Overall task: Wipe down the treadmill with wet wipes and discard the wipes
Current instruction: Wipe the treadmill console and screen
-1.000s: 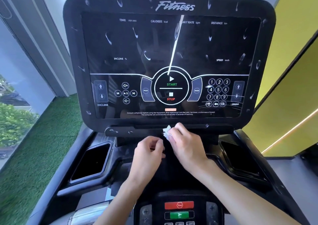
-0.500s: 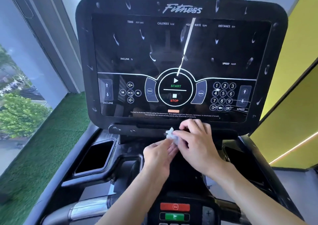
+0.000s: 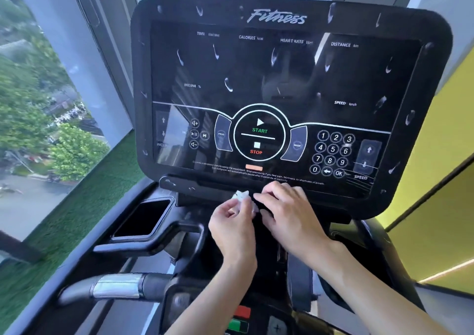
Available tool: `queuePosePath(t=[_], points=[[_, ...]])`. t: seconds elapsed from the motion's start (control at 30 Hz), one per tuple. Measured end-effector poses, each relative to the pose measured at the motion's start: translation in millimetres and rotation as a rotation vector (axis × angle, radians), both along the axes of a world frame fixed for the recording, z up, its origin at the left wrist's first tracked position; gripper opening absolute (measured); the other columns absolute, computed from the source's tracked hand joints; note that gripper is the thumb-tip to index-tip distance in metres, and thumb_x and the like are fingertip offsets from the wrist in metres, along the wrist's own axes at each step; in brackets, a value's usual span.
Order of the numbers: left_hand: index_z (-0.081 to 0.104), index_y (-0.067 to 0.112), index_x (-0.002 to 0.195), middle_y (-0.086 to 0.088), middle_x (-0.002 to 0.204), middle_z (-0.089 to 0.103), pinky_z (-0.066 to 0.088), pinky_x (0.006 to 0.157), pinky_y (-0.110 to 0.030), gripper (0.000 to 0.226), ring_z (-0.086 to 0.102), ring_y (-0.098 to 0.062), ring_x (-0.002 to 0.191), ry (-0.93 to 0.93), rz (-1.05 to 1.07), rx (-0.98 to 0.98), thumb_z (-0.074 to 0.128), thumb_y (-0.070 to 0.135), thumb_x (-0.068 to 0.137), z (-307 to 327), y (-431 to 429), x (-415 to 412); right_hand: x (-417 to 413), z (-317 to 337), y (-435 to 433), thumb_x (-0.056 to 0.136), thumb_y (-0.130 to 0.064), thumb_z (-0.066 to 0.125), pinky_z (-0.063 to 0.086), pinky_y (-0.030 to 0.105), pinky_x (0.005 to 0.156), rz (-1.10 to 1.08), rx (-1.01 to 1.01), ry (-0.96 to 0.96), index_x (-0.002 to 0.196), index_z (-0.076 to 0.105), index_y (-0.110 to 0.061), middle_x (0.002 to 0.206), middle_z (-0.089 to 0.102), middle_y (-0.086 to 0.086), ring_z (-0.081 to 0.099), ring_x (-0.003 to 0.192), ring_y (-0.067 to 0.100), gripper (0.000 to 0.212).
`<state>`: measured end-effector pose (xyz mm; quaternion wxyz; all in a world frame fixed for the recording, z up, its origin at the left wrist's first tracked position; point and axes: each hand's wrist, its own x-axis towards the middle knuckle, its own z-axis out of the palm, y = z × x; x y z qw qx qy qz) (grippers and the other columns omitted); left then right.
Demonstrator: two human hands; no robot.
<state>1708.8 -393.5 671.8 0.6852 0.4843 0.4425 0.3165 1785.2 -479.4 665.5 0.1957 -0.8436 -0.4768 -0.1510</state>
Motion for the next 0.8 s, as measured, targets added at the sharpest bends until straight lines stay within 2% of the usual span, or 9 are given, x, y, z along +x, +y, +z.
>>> queuePosePath(t=[0.1,0.2,0.33,0.47,0.63,0.8], points=[[0.067,0.013,0.09,-0.002,0.069,0.073,0.057,0.067,-0.028,0.011,0.071,-0.012,0.061,0.06,-0.046,0.172,0.075,0.019,0.087,3.1,-0.1,-0.7,3.5,-1.2,-4.7,0.079,-0.009,0.071,0.043,0.036,0.08,0.043,-0.006,0.019,0.111,0.067,-0.024,0.101,0.055,-0.008,0.056,0.092,0.019,0.036],[0.061,0.024,0.091,0.002,0.079,0.071,0.057,0.075,-0.034,0.017,0.071,-0.014,0.069,0.153,0.011,0.3,0.076,0.021,0.084,6.3,12.1,-1.9,5.4,0.8,-9.6,0.078,-0.008,0.073,0.045,0.036,0.084,0.083,-0.019,0.037,0.117,0.066,-0.022,0.106,0.055,-0.007,0.056,0.096,0.018,0.043],[0.064,0.026,0.085,0.0,0.077,0.071,0.057,0.081,-0.043,0.013,0.072,-0.018,0.072,0.174,0.114,0.261,0.076,0.023,0.082,5.6,27.9,-2.8,8.5,2.8,-11.5,0.079,-0.011,0.074,0.047,0.037,0.087,0.115,-0.013,0.045,0.127,0.061,-0.018,0.111,0.057,-0.006,0.058,0.1,0.02,0.051],[0.065,0.016,0.087,-0.005,0.073,0.074,0.06,0.08,-0.045,0.013,0.073,-0.018,0.067,0.177,-0.055,0.156,0.077,0.013,0.083,-3.3,5.8,-1.3,8.6,2.5,-6.2,0.079,-0.014,0.073,0.05,0.04,0.087,0.103,0.0,0.059,0.134,0.053,-0.014,0.115,0.059,-0.003,0.057,0.106,0.023,0.058],[0.064,0.011,0.088,-0.003,0.066,0.073,0.06,0.081,-0.039,0.01,0.074,-0.017,0.066,0.132,0.101,0.056,0.074,0.008,0.086,-1.8,27.4,-6.7,7.8,1.9,-2.7,0.081,-0.014,0.071,0.049,0.039,0.088,0.117,0.002,0.073,0.134,0.052,-0.015,0.116,0.058,-0.003,0.055,0.108,0.022,0.056],[0.064,0.006,0.092,-0.001,0.063,0.072,0.06,0.076,-0.036,0.012,0.074,-0.018,0.065,0.13,-0.013,0.047,0.074,0.005,0.086,3.9,23.9,-7.6,3.1,3.6,11.1,0.085,-0.015,0.067,0.047,0.037,0.093,0.134,-0.001,0.1,0.135,0.051,-0.016,0.118,0.056,-0.005,0.054,0.111,0.02,0.053]])
